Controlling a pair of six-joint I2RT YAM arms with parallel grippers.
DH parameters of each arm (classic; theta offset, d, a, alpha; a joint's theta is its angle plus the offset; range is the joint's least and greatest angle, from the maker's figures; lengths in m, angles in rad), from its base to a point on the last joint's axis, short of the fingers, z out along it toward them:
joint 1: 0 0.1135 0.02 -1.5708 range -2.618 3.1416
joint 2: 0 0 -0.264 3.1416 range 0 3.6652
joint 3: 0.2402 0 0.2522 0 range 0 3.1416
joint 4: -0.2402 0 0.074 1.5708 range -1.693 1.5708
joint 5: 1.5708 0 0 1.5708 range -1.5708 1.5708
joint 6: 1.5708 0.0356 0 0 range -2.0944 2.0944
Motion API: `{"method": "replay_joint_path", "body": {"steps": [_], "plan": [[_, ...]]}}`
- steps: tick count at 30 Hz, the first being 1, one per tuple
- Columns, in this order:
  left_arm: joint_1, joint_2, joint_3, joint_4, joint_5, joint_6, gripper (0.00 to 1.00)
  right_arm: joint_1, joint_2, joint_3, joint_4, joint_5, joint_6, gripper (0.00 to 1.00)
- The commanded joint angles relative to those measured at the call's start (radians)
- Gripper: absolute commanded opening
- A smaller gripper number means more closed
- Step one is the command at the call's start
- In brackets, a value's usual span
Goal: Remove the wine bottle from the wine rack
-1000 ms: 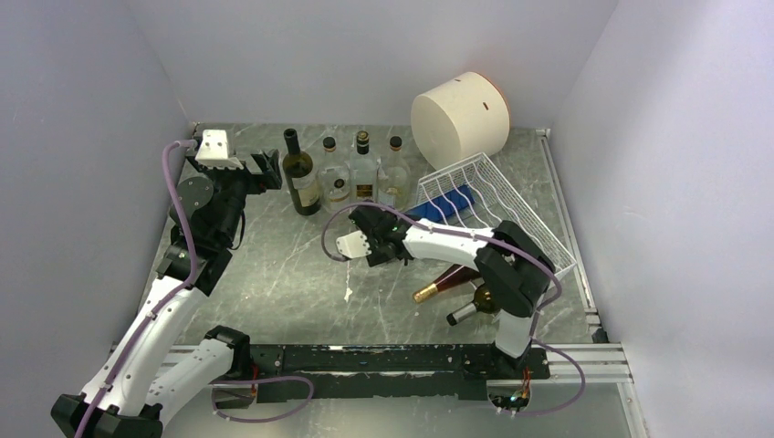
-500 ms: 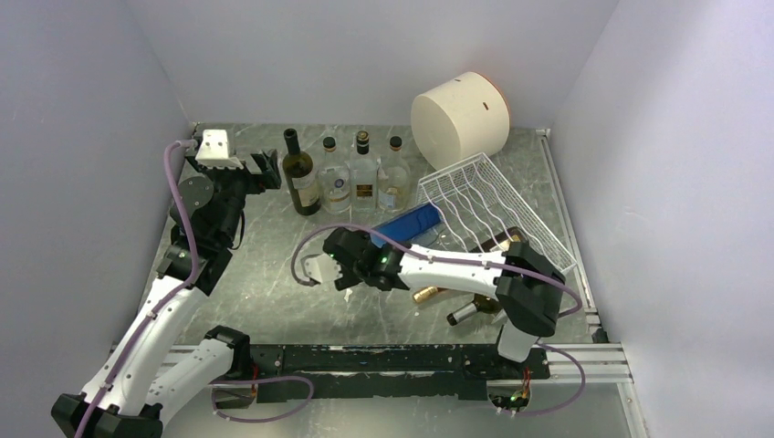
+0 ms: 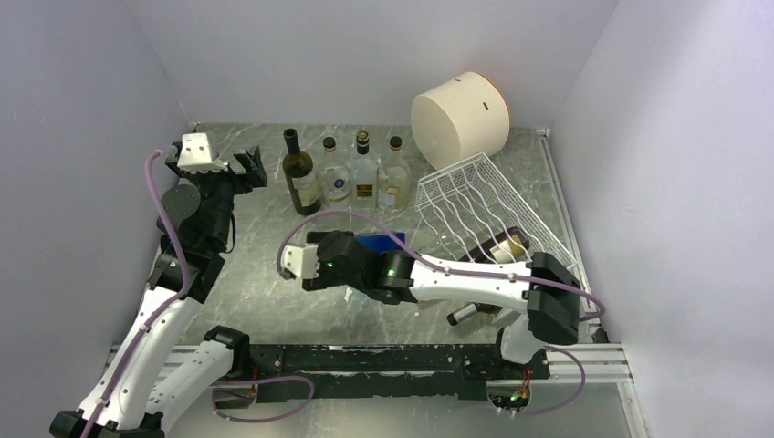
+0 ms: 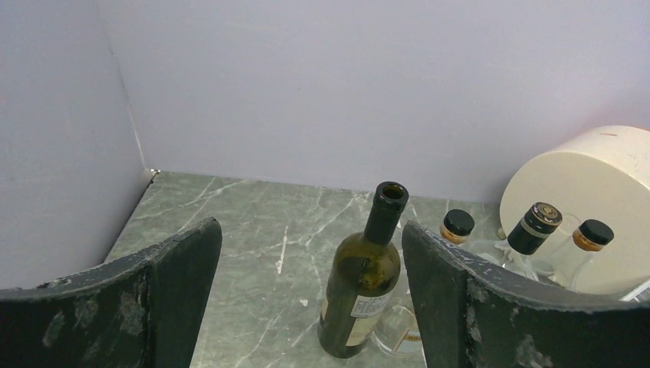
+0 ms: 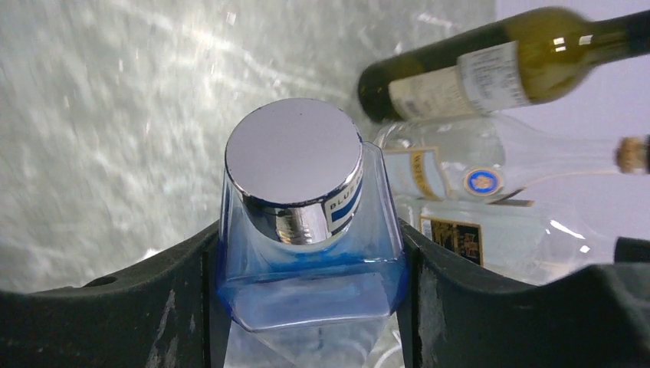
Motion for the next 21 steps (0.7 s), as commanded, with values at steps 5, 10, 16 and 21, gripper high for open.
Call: {"method": "replay_joint_path", "body": {"steps": [5, 10, 16, 21], "plan": [[0.012, -0.013, 0.013, 0.013, -0.039, 0.006, 0.90, -0.024, -0.139, -0.026, 0.463, 0.049, 0.235, 0.00], [0.013, -0.009, 0.013, 0.012, -0.035, 0.003, 0.90, -0.084, -0.100, 0.059, 0.487, 0.043, 0.462, 0.00], [0.012, -0.011, 0.013, 0.011, -0.040, 0.002, 0.89, -0.141, -0.029, 0.098, 0.621, 0.026, 0.608, 0.00], [0.015, -0.013, 0.012, 0.011, -0.050, 0.004, 0.89, -0.180, 0.074, 0.185, 0.681, 0.008, 0.661, 0.00]]}}
